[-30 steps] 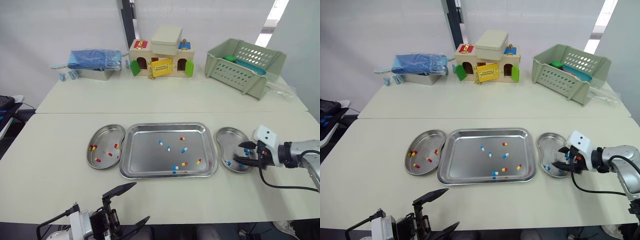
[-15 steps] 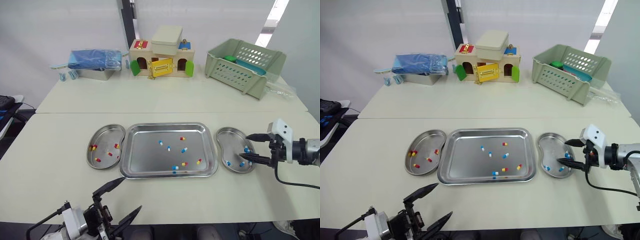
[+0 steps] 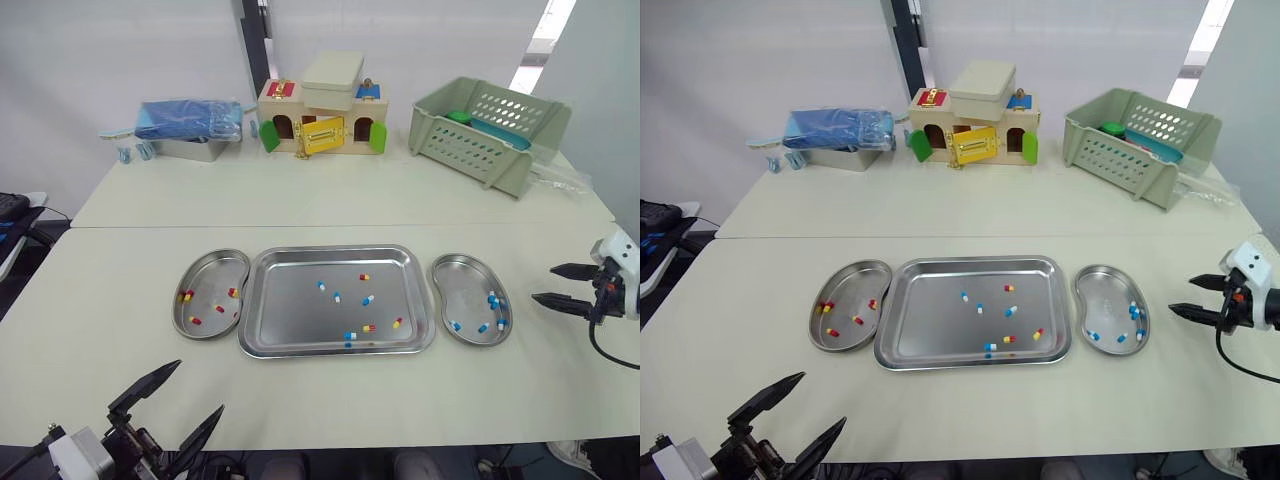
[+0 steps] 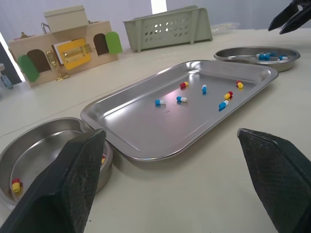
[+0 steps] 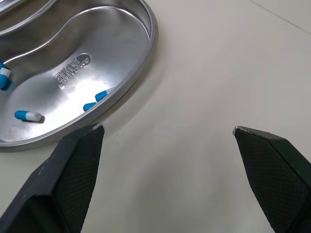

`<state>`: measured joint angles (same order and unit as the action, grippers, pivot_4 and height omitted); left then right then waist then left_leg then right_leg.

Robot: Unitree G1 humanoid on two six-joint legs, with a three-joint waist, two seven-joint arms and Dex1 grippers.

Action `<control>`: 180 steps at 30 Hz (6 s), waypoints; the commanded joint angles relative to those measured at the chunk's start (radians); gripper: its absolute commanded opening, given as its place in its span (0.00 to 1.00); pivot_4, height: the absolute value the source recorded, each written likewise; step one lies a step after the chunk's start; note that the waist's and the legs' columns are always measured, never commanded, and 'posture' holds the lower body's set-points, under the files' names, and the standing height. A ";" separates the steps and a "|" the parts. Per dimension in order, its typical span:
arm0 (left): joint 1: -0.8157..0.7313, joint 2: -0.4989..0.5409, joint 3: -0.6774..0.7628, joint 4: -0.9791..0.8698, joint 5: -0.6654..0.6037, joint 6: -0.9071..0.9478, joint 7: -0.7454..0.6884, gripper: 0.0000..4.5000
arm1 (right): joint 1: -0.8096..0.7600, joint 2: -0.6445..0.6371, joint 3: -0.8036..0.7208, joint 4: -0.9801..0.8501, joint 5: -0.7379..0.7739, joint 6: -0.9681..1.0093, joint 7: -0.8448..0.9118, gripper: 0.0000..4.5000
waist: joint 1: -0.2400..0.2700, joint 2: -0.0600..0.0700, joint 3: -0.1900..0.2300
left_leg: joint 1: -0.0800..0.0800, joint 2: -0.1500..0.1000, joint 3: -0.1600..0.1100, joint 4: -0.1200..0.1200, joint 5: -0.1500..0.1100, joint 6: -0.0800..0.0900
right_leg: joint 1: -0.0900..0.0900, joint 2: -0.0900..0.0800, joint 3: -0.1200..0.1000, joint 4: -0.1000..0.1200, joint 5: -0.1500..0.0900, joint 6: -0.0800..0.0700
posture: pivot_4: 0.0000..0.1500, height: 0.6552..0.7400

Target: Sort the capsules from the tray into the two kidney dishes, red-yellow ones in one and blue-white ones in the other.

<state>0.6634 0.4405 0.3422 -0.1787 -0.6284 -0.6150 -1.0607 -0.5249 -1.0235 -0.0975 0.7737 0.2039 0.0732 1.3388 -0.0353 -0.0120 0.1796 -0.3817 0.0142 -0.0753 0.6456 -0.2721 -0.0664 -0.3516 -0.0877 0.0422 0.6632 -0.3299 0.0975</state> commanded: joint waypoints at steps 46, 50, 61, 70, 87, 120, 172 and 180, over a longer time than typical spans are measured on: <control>0.087 -0.256 -0.165 -0.163 0.215 -0.056 0.318 1.00 | -0.375 0.804 0.632 -0.659 -0.146 0.753 -0.545 0.99 | -0.003 0.002 -0.002 | -0.002 0.000 -0.003 0.000 0.000 0.000 | -0.003 0.000 -0.001 0.001 0.000 0.000 | 1.00 1.00; 0.092 -0.255 -0.174 -0.159 0.223 -0.069 0.334 1.00 | -0.386 0.822 0.634 -0.600 -0.178 0.731 -0.571 0.99 | -0.007 0.002 -0.002 | -0.002 0.000 -0.003 0.000 0.000 0.000 | -0.004 0.000 -0.001 0.001 0.000 0.000 | 1.00 1.00; 0.096 -0.231 -0.193 -0.148 0.230 -0.086 0.353 1.00 | -0.370 0.842 0.659 -0.546 -0.238 0.686 -0.567 0.91 | -0.021 0.002 -0.002 | -0.003 0.000 -0.003 -0.001 0.000 0.000 | -0.005 0.001 -0.001 0.002 0.000 0.000 | 1.00 1.00; 0.094 -0.215 -0.196 -0.142 0.228 -0.088 0.354 1.00 | -0.366 0.864 0.654 -0.518 -0.243 0.705 -0.563 0.35 | -0.021 0.002 -0.002 | -0.003 0.000 -0.003 -0.001 0.000 0.000 | -0.005 0.001 -0.001 0.002 0.000 0.000 | 1.00 1.00; 0.095 -0.187 -0.200 -0.135 0.219 -0.095 0.344 1.00 | -0.346 0.859 0.623 -0.569 -0.205 0.688 -0.521 0.00 | -0.021 0.002 -0.002 | -0.003 0.000 -0.003 -0.001 0.000 0.000 | -0.005 0.001 -0.001 0.002 0.000 0.000 | 1.00 1.00; -0.190 0.028 -0.369 -0.025 0.023 -0.059 -0.117 1.00 | 0.209 0.050 0.060 -0.876 0.052 0.483 -0.228 0.00 | 0.002 0.002 -0.002 | -0.002 0.000 -0.002 0.000 0.000 0.000 | -0.001 0.001 -0.001 0.000 0.000 0.000 | 1.00 1.00; -0.020 0.027 0.022 0.016 -0.012 -0.044 -0.054 1.00 | -0.098 -0.018 -0.029 0.144 -0.041 -0.143 0.042 1.00 | -0.006 0.002 -0.001 | 0.000 0.000 0.000 0.000 0.000 0.000 | 0.000 0.000 0.000 0.000 0.000 0.000 | 1.00 1.00; -0.042 0.024 0.014 0.020 -0.007 -0.035 -0.066 1.00 | -0.082 -0.019 -0.038 0.086 -0.030 -0.143 0.059 1.00 | -0.006 0.003 -0.001 | 0.000 0.000 0.000 0.000 0.000 0.000 | 0.000 0.000 0.000 0.000 0.000 0.000 | 1.00 1.00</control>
<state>0.6170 0.4675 0.3570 -0.1433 -0.6347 -0.6471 -1.1243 -0.6051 -1.0219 -0.1155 0.8975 0.1587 -0.0608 1.3863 -0.0410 -0.0094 0.1789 -0.3817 0.0145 -0.0750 0.6454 -0.2721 -0.0664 -0.3519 -0.0873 0.0425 0.6634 -0.3298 0.0971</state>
